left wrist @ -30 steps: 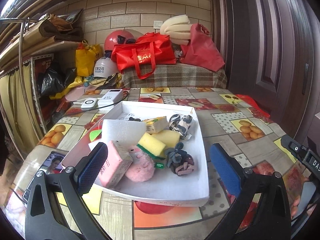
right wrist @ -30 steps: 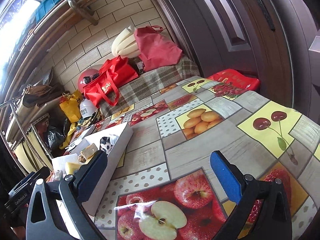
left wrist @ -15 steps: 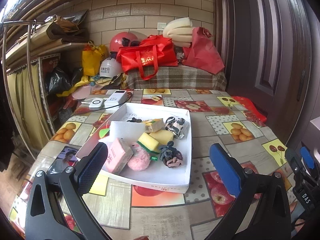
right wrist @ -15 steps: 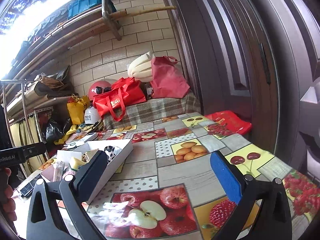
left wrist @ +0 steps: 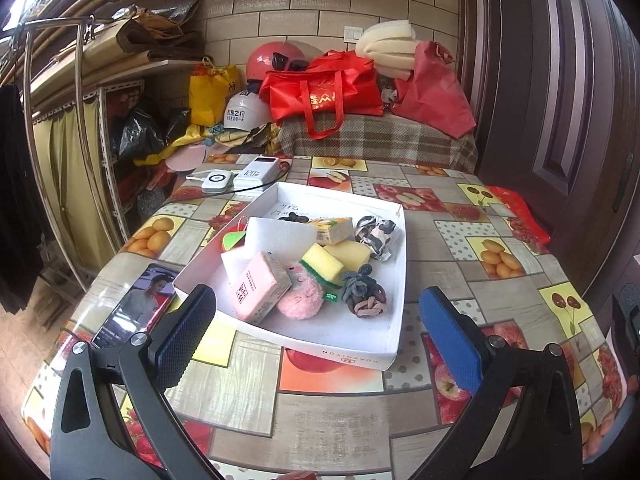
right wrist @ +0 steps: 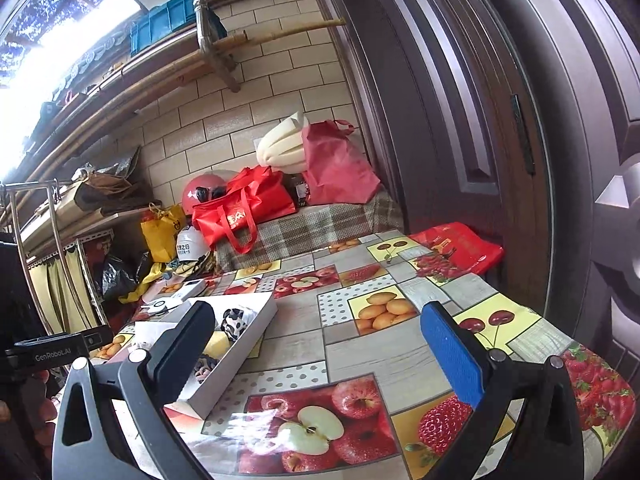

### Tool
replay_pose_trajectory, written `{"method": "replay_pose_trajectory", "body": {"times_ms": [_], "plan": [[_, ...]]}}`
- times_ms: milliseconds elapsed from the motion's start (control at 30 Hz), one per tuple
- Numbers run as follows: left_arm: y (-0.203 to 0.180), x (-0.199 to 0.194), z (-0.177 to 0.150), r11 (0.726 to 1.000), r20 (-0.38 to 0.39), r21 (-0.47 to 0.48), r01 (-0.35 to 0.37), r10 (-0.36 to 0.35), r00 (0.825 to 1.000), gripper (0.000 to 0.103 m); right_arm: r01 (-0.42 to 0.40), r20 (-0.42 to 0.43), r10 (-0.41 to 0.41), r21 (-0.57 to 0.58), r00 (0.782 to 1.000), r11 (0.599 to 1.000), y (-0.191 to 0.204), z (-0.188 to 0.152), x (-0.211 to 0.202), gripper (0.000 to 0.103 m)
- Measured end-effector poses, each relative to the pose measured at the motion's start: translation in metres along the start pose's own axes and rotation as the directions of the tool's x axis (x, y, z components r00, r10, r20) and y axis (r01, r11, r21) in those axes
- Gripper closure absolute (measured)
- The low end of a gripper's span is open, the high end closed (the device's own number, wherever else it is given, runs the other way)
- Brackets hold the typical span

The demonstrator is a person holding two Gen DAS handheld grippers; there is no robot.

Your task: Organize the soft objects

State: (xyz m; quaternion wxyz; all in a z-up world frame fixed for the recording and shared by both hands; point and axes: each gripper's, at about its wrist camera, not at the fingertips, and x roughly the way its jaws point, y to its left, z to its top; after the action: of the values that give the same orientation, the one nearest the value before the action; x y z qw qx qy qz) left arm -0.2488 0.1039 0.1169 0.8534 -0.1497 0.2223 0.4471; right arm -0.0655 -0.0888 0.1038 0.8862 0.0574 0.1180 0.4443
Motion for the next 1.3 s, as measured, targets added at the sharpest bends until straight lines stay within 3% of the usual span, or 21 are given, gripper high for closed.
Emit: {"method": "replay_pose_trajectory", "body": {"times_ms": [133,433,1300], "plan": [[-0.005,-0.001,-0.001,0.999,0.004,0.030,-0.030,0.030,1.000,0.000,-0.023,0.043,0.025,-0.037,0.999,0.999,0.007,-0.004,-0.005,0.000],[-0.015,-0.003,-0.004,0.991,0.020,0.093,-0.099,0.098,0.995,0.000,0.011,0.031,-0.009,-0.064,0.999,0.998,0.011,-0.005,-0.001,0.000],[-0.019,0.004,-0.006,0.997,-0.031,0.078,-0.002,0.005,1.000,0.000,0.013,0.028,-0.011,-0.071,1.000,0.997,0.008,-0.008,0.000,0.000]]}}
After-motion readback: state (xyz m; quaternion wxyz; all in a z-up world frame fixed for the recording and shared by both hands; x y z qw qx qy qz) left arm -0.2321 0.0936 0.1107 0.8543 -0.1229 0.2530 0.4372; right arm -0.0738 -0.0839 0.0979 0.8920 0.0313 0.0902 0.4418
